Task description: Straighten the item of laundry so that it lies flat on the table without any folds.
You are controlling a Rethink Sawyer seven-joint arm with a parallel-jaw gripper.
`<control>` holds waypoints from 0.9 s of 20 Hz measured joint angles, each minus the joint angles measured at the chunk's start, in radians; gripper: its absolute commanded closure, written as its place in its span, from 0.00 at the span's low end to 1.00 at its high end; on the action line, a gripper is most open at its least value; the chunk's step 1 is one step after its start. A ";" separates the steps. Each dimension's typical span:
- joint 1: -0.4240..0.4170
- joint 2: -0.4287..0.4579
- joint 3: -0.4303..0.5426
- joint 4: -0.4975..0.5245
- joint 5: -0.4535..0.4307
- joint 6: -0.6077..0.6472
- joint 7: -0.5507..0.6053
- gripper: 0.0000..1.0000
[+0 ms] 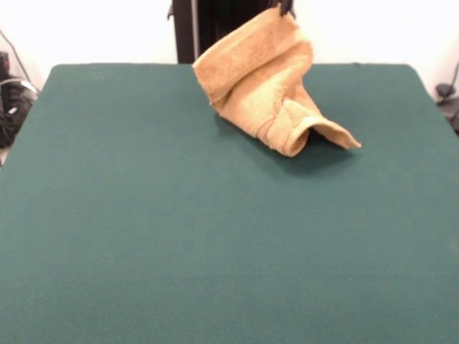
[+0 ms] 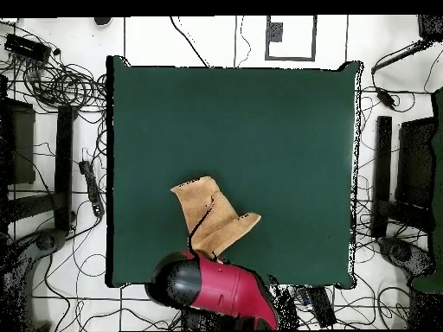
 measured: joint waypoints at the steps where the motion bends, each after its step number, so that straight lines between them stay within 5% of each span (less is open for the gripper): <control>1: -0.003 0.003 0.001 0.009 0.006 -0.018 0.002 1.00; 8: 0.013 0.037 0.018 0.112 0.096 -0.181 0.043 1.00; 18: 0.138 0.037 0.015 0.210 0.218 -0.189 0.178 1.00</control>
